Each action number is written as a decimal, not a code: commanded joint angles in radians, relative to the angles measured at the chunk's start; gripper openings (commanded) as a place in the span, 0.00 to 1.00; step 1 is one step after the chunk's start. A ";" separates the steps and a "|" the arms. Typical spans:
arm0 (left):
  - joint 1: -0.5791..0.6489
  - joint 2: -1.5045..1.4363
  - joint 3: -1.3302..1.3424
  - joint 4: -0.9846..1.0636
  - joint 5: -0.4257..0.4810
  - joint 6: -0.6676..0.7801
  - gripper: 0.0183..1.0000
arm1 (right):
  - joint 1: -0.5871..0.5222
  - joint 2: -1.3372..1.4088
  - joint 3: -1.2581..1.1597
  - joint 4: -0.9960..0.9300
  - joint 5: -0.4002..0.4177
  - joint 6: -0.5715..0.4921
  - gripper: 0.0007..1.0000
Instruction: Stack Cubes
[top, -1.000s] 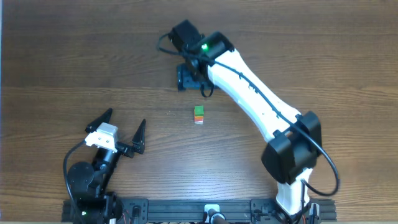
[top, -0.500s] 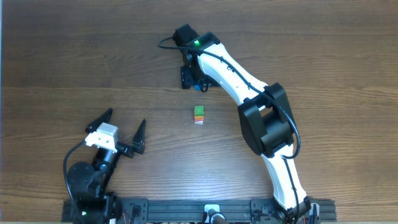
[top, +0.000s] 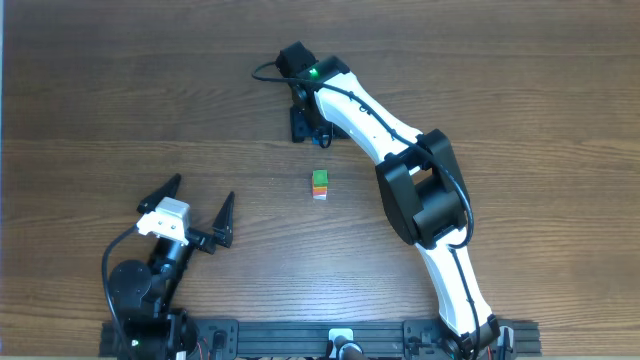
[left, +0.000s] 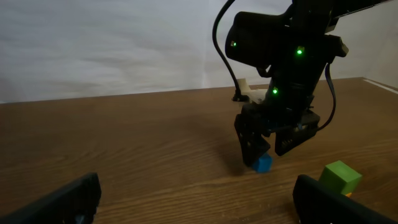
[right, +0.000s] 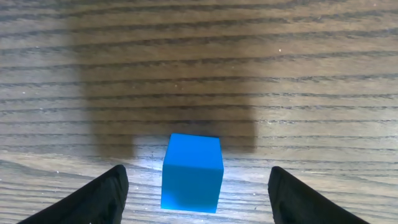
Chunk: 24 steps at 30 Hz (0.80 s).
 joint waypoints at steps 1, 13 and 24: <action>-0.006 -0.005 -0.004 -0.002 0.010 0.012 1.00 | 0.000 0.019 0.016 -0.002 -0.001 0.000 0.70; -0.006 -0.005 -0.004 -0.002 0.010 0.012 1.00 | 0.000 0.022 0.010 -0.016 0.000 0.011 0.64; -0.006 -0.005 -0.004 -0.002 0.010 0.012 1.00 | 0.001 0.026 0.007 -0.020 0.006 0.026 0.43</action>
